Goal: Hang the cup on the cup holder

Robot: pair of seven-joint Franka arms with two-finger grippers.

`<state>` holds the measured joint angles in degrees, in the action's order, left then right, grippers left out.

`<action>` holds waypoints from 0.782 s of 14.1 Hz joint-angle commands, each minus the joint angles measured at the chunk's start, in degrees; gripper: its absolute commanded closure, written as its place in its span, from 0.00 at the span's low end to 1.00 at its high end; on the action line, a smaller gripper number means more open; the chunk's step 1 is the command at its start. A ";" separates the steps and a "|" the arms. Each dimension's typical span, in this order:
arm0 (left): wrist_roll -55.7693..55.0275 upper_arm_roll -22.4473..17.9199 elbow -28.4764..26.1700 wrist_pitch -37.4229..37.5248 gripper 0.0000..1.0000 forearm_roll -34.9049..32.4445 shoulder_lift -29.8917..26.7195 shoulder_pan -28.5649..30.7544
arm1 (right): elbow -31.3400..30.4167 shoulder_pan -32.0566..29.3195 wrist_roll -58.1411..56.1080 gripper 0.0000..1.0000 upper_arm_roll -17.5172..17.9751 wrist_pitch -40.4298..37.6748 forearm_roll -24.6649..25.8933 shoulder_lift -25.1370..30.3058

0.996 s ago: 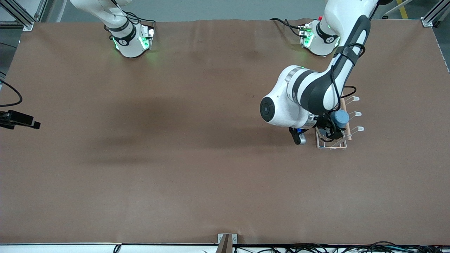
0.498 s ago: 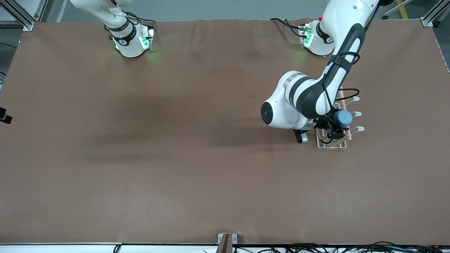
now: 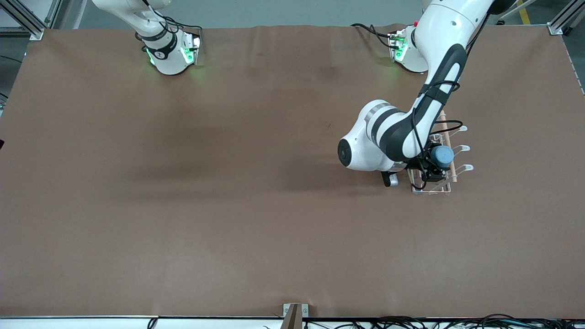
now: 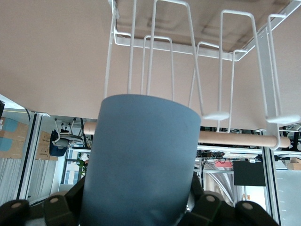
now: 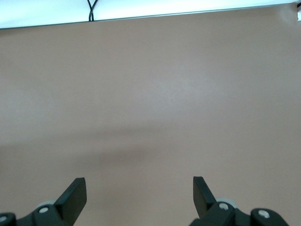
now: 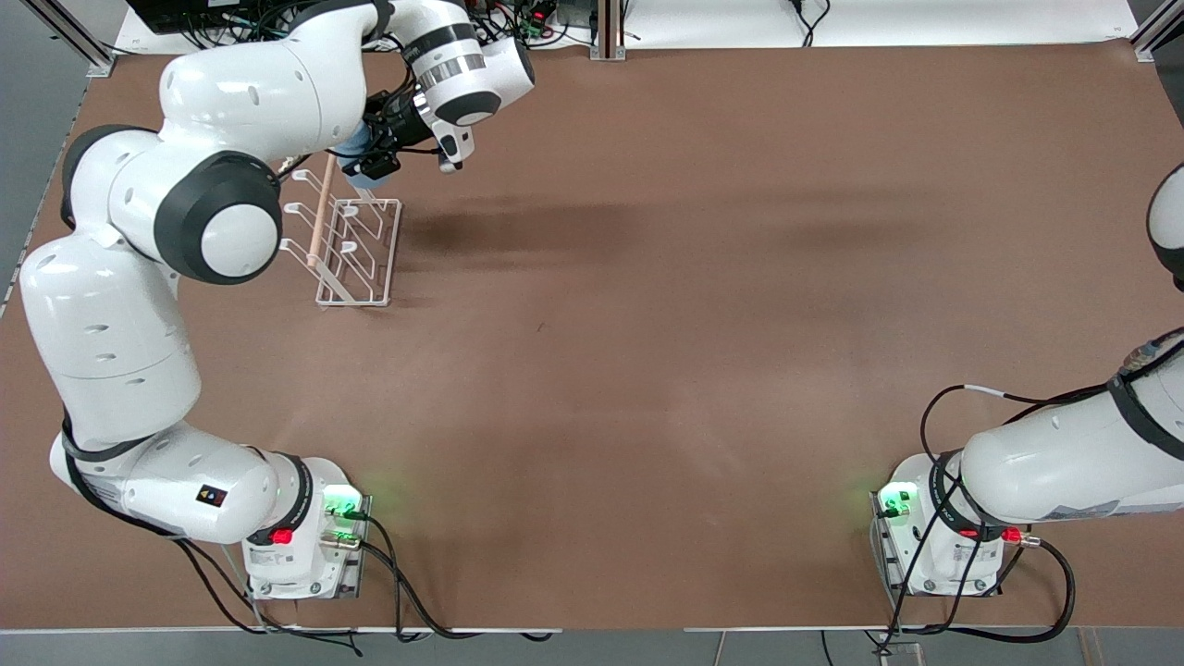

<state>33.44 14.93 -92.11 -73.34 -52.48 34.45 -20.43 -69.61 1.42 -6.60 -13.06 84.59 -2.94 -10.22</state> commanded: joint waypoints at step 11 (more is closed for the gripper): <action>-7.34 0.36 -2.37 -1.09 0.68 -3.16 1.94 1.27 | -16.43 -5.30 4.93 0.00 10.79 -3.38 4.61 15.32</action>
<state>27.15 14.91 -93.86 -73.84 -54.30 36.42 -19.55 -83.21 -4.52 -2.55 -2.21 79.83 0.21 3.21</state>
